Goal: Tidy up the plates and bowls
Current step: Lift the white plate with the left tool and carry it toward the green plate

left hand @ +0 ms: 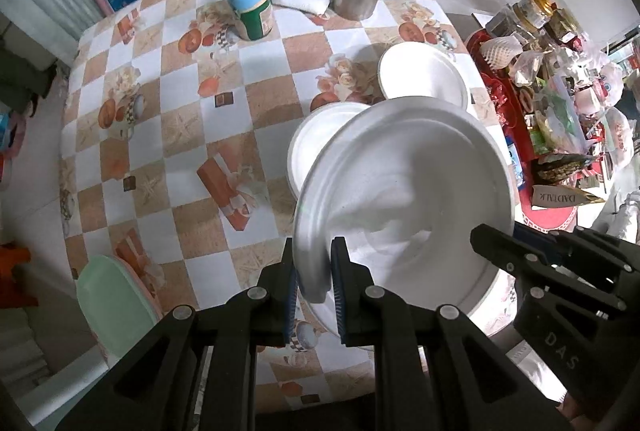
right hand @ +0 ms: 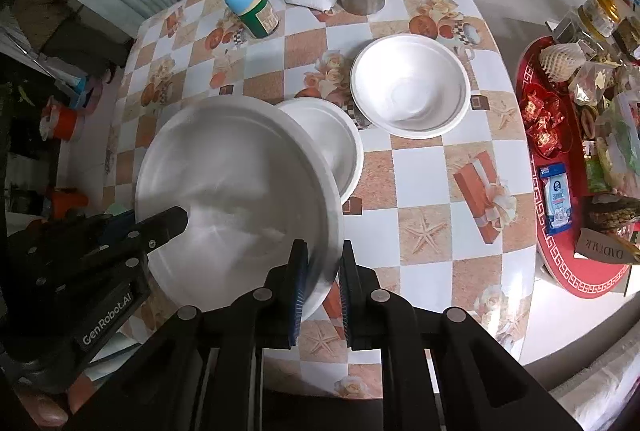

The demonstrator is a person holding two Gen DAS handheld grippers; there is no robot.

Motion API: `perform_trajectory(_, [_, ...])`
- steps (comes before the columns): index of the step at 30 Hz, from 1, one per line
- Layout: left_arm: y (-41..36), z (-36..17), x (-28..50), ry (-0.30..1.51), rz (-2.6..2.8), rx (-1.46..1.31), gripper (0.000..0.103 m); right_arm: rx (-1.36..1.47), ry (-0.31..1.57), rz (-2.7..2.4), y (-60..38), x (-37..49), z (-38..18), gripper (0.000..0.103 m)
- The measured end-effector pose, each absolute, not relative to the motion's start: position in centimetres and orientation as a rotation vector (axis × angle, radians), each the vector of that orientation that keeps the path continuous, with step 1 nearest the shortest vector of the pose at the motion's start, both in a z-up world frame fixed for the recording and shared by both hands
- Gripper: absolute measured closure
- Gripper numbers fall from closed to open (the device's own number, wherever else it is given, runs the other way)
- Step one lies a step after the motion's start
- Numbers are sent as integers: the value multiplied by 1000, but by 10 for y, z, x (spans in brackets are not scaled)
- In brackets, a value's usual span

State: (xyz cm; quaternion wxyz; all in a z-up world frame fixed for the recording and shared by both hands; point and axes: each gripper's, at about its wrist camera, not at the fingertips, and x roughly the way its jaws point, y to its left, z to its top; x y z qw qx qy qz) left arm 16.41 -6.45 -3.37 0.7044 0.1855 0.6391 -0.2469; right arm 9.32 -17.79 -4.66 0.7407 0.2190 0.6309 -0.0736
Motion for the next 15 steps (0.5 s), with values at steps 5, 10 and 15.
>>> perform_trajectory(5, [-68,-22,158,1394,-551,422,86,467,1356,-163,-181,87,-35,87])
perform_trajectory(10, [-71,-18,154,1384,-550,429,86,461,1340,-164,-181,81,-28,86])
perform_trajectory(15, [-71,-14,151,1375,-534,424,86,462,1329,-161,-183,76,-24,86])
